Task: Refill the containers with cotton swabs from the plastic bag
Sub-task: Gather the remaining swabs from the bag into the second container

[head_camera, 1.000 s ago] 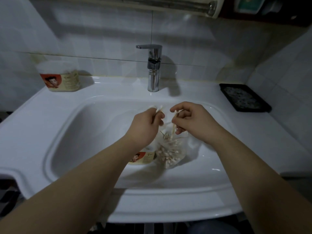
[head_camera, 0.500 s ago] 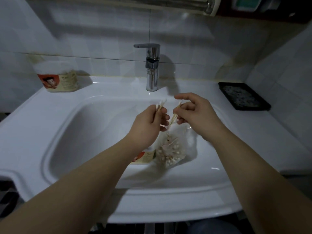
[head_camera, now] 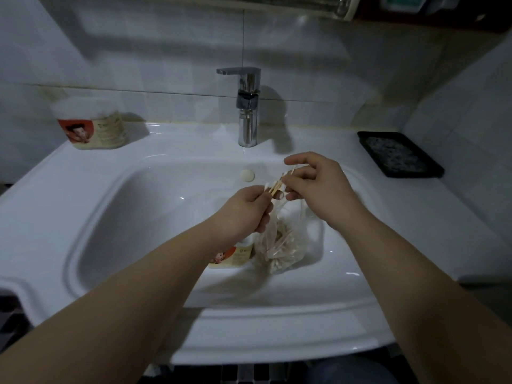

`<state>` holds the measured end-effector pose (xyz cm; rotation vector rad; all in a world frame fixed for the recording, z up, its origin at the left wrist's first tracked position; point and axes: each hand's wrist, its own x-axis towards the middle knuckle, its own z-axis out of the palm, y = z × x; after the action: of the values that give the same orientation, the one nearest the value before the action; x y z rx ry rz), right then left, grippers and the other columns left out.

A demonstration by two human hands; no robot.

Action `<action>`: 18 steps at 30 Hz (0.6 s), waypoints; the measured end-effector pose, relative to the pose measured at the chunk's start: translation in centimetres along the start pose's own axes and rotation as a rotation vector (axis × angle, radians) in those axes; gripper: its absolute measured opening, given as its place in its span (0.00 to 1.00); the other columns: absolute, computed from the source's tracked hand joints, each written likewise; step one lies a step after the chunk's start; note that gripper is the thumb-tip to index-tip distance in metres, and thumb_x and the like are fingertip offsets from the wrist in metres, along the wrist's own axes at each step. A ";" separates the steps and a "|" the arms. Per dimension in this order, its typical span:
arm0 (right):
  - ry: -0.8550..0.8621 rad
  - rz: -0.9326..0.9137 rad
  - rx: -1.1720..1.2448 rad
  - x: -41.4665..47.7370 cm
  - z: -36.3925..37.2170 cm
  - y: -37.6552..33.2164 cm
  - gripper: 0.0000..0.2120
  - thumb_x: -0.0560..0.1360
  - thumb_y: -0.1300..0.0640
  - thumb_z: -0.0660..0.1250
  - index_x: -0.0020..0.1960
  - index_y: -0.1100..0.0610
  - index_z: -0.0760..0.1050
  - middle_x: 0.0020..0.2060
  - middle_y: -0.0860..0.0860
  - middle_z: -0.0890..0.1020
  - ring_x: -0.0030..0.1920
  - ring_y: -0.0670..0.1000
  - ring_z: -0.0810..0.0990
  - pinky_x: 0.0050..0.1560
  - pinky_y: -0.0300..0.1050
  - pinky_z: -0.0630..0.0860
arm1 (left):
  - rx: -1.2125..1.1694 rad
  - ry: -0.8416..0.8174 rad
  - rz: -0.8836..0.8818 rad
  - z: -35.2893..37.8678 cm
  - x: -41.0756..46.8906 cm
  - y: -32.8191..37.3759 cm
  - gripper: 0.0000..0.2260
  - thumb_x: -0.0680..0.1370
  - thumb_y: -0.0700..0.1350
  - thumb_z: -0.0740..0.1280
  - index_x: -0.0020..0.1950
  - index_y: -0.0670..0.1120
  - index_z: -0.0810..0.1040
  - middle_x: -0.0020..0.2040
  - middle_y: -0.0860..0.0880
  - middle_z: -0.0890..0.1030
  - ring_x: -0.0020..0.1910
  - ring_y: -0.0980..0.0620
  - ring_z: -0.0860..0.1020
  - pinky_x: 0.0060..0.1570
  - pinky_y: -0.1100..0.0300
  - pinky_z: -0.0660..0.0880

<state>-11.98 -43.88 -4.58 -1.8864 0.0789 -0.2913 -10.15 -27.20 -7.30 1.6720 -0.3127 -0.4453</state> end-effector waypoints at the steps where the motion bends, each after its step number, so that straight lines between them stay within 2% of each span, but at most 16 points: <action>1: 0.038 0.006 0.009 0.2 -0.1 0.1 0.12 0.76 0.65 0.73 0.57 0.54 0.81 0.38 0.54 0.86 0.38 0.54 0.86 0.51 0.56 0.85 | -0.014 0.029 -0.018 0.0 0.0 0.0 0.13 0.87 0.41 0.54 0.50 0.44 0.77 0.35 0.49 0.71 0.30 0.53 0.70 0.32 0.61 0.70; 4: 0.079 0.032 0.051 0.4 -0.5 0.2 0.14 0.75 0.64 0.74 0.58 0.51 0.80 0.38 0.52 0.87 0.38 0.52 0.86 0.52 0.55 0.85 | -0.080 0.079 -0.063 -0.1 -0.1 0.3 0.11 0.87 0.41 0.54 0.54 0.43 0.76 0.39 0.46 0.76 0.30 0.51 0.74 0.32 0.61 0.73; 8: -0.019 0.021 0.067 0.0 0.1 0.1 0.12 0.76 0.63 0.74 0.58 0.53 0.81 0.39 0.55 0.87 0.38 0.53 0.86 0.51 0.52 0.85 | -0.181 0.024 -0.054 0.1 -0.4 0.6 0.11 0.87 0.39 0.53 0.60 0.39 0.74 0.44 0.42 0.81 0.33 0.50 0.79 0.32 0.61 0.78; 12: -0.022 -0.010 -0.066 0.1 0.7 0.6 0.12 0.77 0.59 0.73 0.61 0.53 0.83 0.39 0.48 0.87 0.38 0.41 0.85 0.42 0.42 0.80 | -0.162 -0.017 -0.036 0.1 -0.5 0.5 0.13 0.87 0.39 0.53 0.63 0.35 0.75 0.40 0.45 0.79 0.32 0.52 0.77 0.32 0.62 0.76; 14: -0.032 -0.041 -0.110 0.1 0.7 0.8 0.14 0.77 0.59 0.73 0.62 0.52 0.83 0.41 0.47 0.88 0.45 0.42 0.86 0.46 0.44 0.79 | -0.102 -0.020 -0.028 0.0 -0.5 0.4 0.12 0.87 0.41 0.54 0.59 0.39 0.77 0.38 0.47 0.77 0.31 0.53 0.75 0.32 0.62 0.75; 16: -0.050 -0.068 -0.147 0.0 0.6 0.9 0.16 0.77 0.59 0.72 0.64 0.50 0.81 0.42 0.47 0.88 0.47 0.41 0.85 0.52 0.43 0.79 | -0.055 -0.036 -0.019 -0.1 -0.6 0.4 0.12 0.87 0.42 0.55 0.56 0.43 0.78 0.37 0.49 0.75 0.32 0.53 0.73 0.33 0.62 0.74; 18: -0.063 -0.079 -0.167 -0.1 0.6 0.9 0.17 0.78 0.58 0.72 0.66 0.48 0.81 0.46 0.46 0.88 0.49 0.39 0.85 0.53 0.41 0.78 | -0.041 -0.042 -0.010 0.0 -0.7 0.3 0.12 0.87 0.43 0.55 0.55 0.44 0.78 0.38 0.49 0.76 0.32 0.53 0.73 0.33 0.62 0.74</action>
<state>-11.83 -43.59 -5.58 -2.0664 -0.0146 -0.2866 -10.71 -26.94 -6.89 1.6262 -0.3239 -0.4920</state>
